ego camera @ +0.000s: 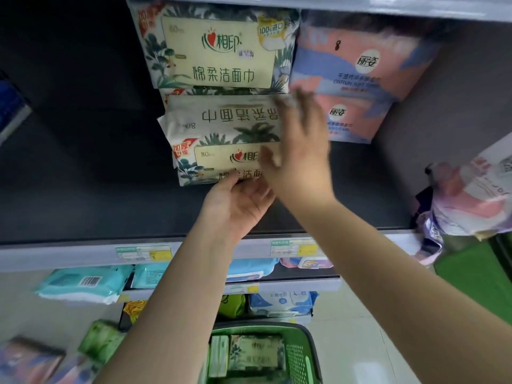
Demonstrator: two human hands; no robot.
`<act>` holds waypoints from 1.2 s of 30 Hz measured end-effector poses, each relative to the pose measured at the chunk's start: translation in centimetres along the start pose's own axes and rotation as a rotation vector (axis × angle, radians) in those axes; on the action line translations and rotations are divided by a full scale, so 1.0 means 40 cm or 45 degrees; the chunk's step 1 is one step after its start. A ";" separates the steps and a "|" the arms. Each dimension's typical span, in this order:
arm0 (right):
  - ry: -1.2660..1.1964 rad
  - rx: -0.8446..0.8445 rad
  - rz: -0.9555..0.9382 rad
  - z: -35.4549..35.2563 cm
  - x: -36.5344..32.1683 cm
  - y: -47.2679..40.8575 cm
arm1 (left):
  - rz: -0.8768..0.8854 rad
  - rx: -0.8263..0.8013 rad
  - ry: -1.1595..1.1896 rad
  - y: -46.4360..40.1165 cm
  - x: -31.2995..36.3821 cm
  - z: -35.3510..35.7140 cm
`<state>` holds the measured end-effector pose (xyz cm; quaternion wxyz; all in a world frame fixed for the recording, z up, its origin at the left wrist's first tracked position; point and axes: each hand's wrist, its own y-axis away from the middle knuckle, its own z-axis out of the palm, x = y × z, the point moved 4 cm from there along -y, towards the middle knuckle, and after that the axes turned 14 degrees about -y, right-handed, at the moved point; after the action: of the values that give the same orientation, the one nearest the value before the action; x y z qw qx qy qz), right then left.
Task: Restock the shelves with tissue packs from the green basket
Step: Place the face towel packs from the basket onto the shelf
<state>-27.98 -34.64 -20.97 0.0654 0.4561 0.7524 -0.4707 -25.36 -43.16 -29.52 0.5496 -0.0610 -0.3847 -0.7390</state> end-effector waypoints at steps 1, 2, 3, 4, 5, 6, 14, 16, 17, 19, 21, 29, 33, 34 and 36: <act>-0.072 -0.002 0.247 -0.024 0.051 0.004 | 0.000 -0.007 0.024 0.005 0.006 0.006; -0.195 -0.043 0.509 -0.037 0.100 0.014 | 0.008 0.004 0.027 0.007 0.011 0.007; -0.348 -0.091 0.758 -0.038 0.137 0.028 | 0.022 0.034 0.014 0.008 0.013 0.007; -0.498 -0.146 0.934 -0.028 0.160 0.043 | 0.036 0.035 -0.004 0.010 0.012 0.008; -0.560 -0.191 0.977 -0.017 0.171 0.054 | 0.049 0.050 -0.019 0.012 0.011 0.008; -0.522 -0.204 0.943 -0.007 0.175 0.063 | 0.060 0.051 -0.029 0.013 0.007 0.010; -0.379 -0.121 0.753 0.003 0.161 0.085 | 0.135 0.132 -0.102 0.032 -0.003 0.014; -0.375 -0.124 0.744 -0.001 0.159 0.085 | 0.111 0.111 -0.137 0.037 0.001 0.014; -0.372 -0.130 0.741 -0.002 0.158 0.084 | 0.094 0.095 -0.164 0.042 0.004 0.015; -0.363 -0.160 0.728 -0.002 0.154 0.084 | 0.080 0.075 -0.221 0.047 0.010 0.013; -0.366 -0.178 0.729 0.001 0.150 0.086 | 0.081 0.067 -0.256 0.053 0.012 0.012; -0.332 -0.406 0.787 -0.023 0.119 0.098 | 0.156 -0.001 -0.561 0.127 -0.023 0.042; -0.361 -0.253 0.632 -0.085 0.061 0.186 | 0.431 0.028 -1.058 0.188 -0.085 0.030; -0.353 -0.199 0.565 -0.100 0.050 0.219 | 0.526 0.030 -1.179 0.203 -0.100 0.024; -0.354 -0.106 0.479 -0.127 0.043 0.293 | 0.621 -0.009 -1.353 0.226 -0.138 0.010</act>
<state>-18.53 -28.00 -26.70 0.2737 0.5160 0.6566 -0.4772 -15.59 -39.58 -27.54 0.4352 -0.5121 -0.5800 -0.4605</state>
